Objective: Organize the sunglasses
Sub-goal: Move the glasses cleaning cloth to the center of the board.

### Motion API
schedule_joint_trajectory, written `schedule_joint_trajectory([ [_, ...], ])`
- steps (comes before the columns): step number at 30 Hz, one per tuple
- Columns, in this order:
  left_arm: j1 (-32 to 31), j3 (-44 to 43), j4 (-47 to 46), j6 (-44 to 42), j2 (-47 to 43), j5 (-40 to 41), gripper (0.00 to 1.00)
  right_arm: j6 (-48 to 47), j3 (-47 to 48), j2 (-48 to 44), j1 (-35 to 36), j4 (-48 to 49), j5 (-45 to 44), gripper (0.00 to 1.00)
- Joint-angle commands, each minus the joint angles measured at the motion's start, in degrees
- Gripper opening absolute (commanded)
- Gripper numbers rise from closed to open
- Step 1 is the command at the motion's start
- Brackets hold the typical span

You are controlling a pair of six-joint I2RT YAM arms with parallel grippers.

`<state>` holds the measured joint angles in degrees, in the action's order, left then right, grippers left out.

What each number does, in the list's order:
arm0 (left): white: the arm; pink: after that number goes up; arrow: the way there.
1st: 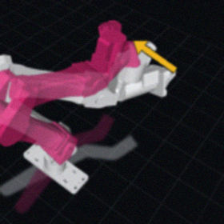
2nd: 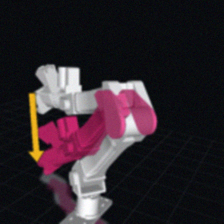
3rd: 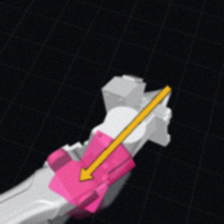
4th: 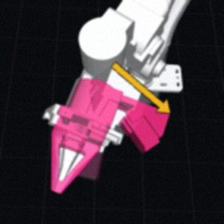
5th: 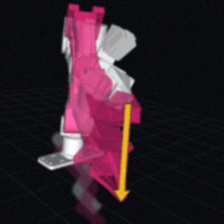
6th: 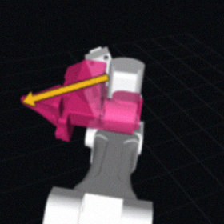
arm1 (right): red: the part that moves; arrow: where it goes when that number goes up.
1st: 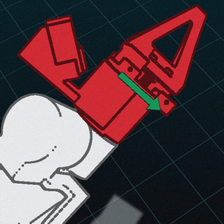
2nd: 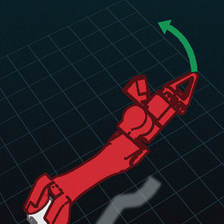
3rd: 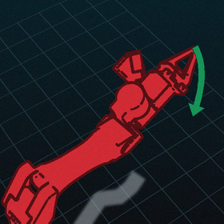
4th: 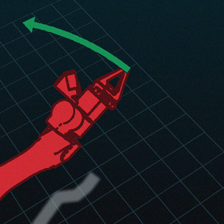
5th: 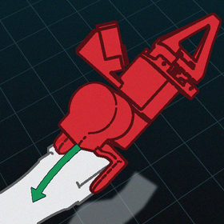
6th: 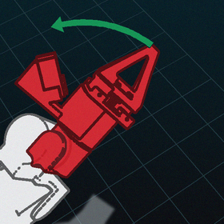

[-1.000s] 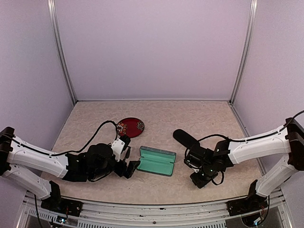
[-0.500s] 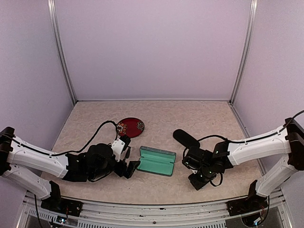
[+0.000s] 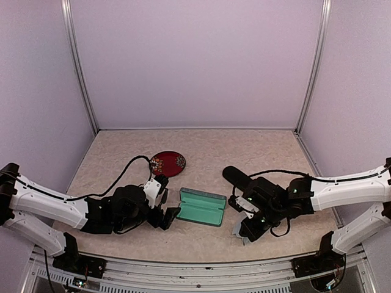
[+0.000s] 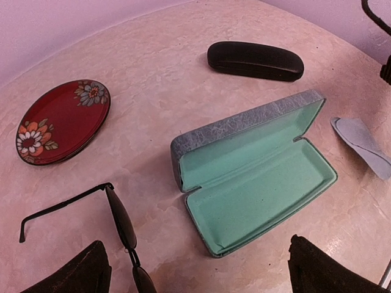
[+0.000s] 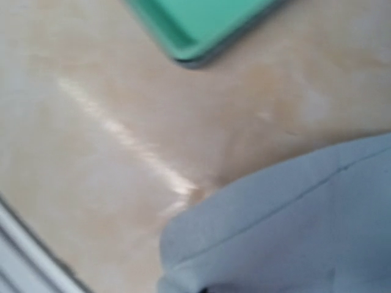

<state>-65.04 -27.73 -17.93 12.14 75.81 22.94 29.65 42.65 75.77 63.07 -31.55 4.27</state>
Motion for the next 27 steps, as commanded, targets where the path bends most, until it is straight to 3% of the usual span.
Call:
schedule_joint_trajectory([
  [1,-0.36,-1.47,-0.15,-0.45,-0.14,0.89,0.99,-2.9,0.23,0.17,0.99,5.09,6.64,0.0],
  [10,0.03,-0.33,-0.62,0.58,-2.07,2.89,0.99,-7.94,13.03,13.39,10.07,7.24,7.46,0.0],
  [15,1.02,0.14,0.64,1.79,-3.37,3.72,0.99,-9.84,19.63,21.74,13.92,2.4,3.51,0.0],
  [19,1.21,1.11,0.38,1.88,-4.25,3.95,0.99,-7.49,17.43,22.44,13.76,-1.66,-0.79,0.0],
  [27,1.31,0.28,-0.85,1.18,-2.07,2.4,0.99,-0.84,11.84,14.53,12.54,-6.26,-4.44,0.0],
])
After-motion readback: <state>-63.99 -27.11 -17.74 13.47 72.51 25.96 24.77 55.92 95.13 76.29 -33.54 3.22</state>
